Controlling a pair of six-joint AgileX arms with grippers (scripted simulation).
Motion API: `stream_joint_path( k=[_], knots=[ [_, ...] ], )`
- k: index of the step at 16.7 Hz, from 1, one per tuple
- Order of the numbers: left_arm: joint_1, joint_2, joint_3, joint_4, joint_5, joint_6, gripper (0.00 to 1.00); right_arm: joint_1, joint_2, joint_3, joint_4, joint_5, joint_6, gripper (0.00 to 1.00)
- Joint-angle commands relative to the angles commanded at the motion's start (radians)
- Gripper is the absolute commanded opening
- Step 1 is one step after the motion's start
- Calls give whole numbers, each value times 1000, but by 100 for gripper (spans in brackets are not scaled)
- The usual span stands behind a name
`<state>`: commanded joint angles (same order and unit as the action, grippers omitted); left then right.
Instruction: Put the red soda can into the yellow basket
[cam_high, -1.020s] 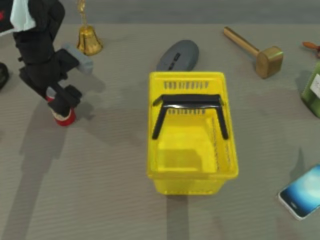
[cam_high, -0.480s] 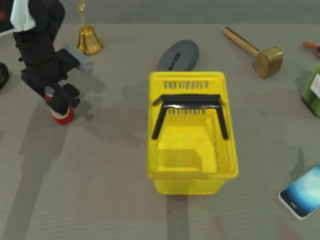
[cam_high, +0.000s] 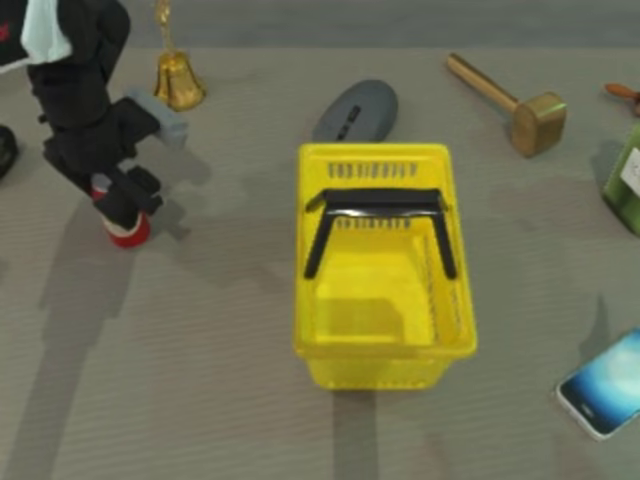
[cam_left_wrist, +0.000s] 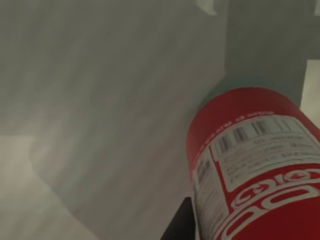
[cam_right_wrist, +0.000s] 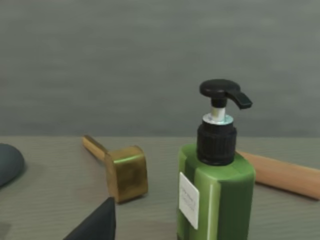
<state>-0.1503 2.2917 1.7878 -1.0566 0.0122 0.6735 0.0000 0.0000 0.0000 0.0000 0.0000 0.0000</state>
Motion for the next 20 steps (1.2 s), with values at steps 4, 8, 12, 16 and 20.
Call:
stream_joint_path(
  k=[4,8,12,16,20],
  knots=[
    [-22,-7,-35,147,109,-45,0,0,0,0,0,0,0,100],
    [-51,-24,-110,447,314,-147,0,0,0,0,0,0,0,100],
    [-85,-50,-215,830,575,-287,0,0,0,0,0,0,0,100],
    [-120,-88,-328,1228,846,-433,0,0,0,0,0,0,0,100],
    [-150,-139,-421,1566,1080,-551,0,0,0,0,0,0,0,100]
  ],
)
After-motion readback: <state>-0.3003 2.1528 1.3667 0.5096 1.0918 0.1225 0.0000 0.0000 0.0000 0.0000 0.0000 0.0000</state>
